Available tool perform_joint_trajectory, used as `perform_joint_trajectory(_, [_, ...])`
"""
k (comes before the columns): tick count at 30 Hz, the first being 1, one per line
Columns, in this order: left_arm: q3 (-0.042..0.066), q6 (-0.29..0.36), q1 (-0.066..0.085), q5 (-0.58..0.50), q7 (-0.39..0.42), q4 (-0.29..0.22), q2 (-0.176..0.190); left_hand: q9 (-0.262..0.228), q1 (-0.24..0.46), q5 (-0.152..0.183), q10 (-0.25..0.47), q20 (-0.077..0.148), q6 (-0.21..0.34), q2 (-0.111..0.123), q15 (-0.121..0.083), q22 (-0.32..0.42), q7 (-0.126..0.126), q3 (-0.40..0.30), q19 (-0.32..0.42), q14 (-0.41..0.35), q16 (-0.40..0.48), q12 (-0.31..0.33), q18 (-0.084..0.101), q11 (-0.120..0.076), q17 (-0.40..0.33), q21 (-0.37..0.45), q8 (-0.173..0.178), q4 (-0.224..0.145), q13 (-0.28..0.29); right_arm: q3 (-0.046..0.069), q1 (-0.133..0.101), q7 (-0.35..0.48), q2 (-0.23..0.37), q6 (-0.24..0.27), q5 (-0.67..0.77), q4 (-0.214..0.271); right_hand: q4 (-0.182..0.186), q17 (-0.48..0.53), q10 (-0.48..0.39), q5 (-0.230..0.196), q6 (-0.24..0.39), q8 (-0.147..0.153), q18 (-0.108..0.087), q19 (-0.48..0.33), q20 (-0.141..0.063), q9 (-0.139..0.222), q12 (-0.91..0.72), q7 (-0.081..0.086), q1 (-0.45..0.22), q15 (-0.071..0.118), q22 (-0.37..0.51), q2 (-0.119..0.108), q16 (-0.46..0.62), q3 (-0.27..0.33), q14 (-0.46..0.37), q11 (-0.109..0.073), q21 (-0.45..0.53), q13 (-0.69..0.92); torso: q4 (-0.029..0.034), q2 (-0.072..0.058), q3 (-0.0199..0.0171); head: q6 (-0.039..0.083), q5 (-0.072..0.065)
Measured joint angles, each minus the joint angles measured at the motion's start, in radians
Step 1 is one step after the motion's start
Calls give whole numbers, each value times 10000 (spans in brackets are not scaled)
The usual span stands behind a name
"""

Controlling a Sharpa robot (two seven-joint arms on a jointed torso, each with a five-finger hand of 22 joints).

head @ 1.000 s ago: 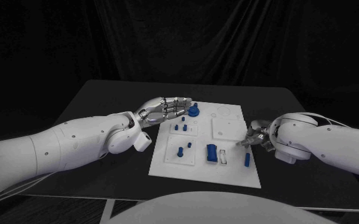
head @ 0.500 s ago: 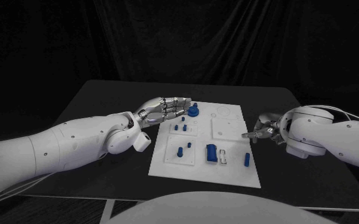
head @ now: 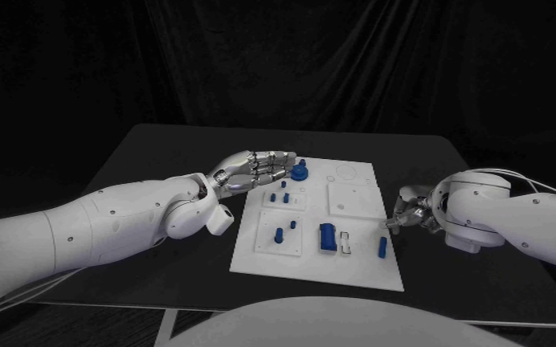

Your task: Assemble the parts on the task board

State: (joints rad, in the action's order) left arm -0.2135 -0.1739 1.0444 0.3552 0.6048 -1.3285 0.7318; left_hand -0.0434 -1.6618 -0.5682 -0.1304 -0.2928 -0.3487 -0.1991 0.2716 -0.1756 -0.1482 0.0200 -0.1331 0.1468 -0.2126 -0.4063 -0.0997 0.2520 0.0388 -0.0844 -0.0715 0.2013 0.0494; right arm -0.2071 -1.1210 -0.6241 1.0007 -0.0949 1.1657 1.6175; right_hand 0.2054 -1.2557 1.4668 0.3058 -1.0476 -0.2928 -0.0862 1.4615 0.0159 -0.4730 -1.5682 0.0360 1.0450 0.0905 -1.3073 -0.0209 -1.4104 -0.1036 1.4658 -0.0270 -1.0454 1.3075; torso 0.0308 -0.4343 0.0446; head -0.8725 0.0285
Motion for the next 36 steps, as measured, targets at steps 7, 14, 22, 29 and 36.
perform_joint_trajectory(7, [0, 0, -1, 0, -1, 4, 3, 0, 0, 0, 0, 0, 0, 0, 0, 0, 0, 0, 0, 0, 0, 0, 0, 0, -1, 0, 0, 0, 0, 0, 134, -1, -137, 242, -251, -7, -221, -177, 0, -124, -259, -51, -1, 0, 0, -77, 0, -15, 225, 0, 0, 13, -72, -138, 0, 0, -652, 0, 1, -5, -2, 0, -34])
perform_joint_trajectory(14, [0, -6, -4, 0, -2, 6, -8, 1, 0, 0, 0, 0, 0, 0, 0, 1, 0, 0, 0, 0, 0, 0, 0, 0, -2, 0, 0, 0, 0, 6, 317, 0, -234, 497, -472, -80, -220, -205, -36, -154, -265, -51, 0, 0, 0, -114, 0, -21, 225, 0, -8, 13, -71, -138, 0, -35, -739, 0, 0, -5, -2, 0, 0])
perform_joint_trajectory(22, [0, -8, -7, 0, -4, 2, 18, 1, 0, 0, 0, 0, 1, 0, 0, 1, 0, -29, 0, 0, 0, 0, 0, 0, -3, 0, 0, -29, 0, -1, 480, -8, -287, 541, -578, -162, -177, -140, -36, -474, -265, -51, 0, 0, 1, -146, 0, -21, 220, 0, -7, 17, -71, -95, 0, -35, -739, 0, -1, -8, -2, 0, 31])
perform_joint_trajectory(29, [0, -11, -10, 0, -8, 4, 14, 2, 0, 0, 0, 0, 1, 0, 0, 2, 0, -29, 0, 0, 0, 0, 1, 0, -4, 0, 0, -29, 0, 1, 506, -20, -245, 553, -552, -131, -150, -171, -33, -725, -286, -65, 0, -1, 1, -267, 0, -22, 73, 0, -6, 51, -71, -68, 0, -38, -739, 0, -1, -6, -2, 0, 1])
perform_joint_trajectory(36, [0, -15, -18, 0, -10, 11, 2, 2, 0, 0, 0, 0, 1, 0, 0, 2, 0, -28, -1, 0, 0, 0, 0, 0, -5, 0, 0, -28, 0, 2, 511, -27, -110, 587, -417, 18, -92, -191, -26, -1050, -407, -268, 0, 35, -36, -598, 0, -56, -6, 79, -5, 53, -71, -10, -6, -100, -806, 0, -1, -4, -2, 0, -13])
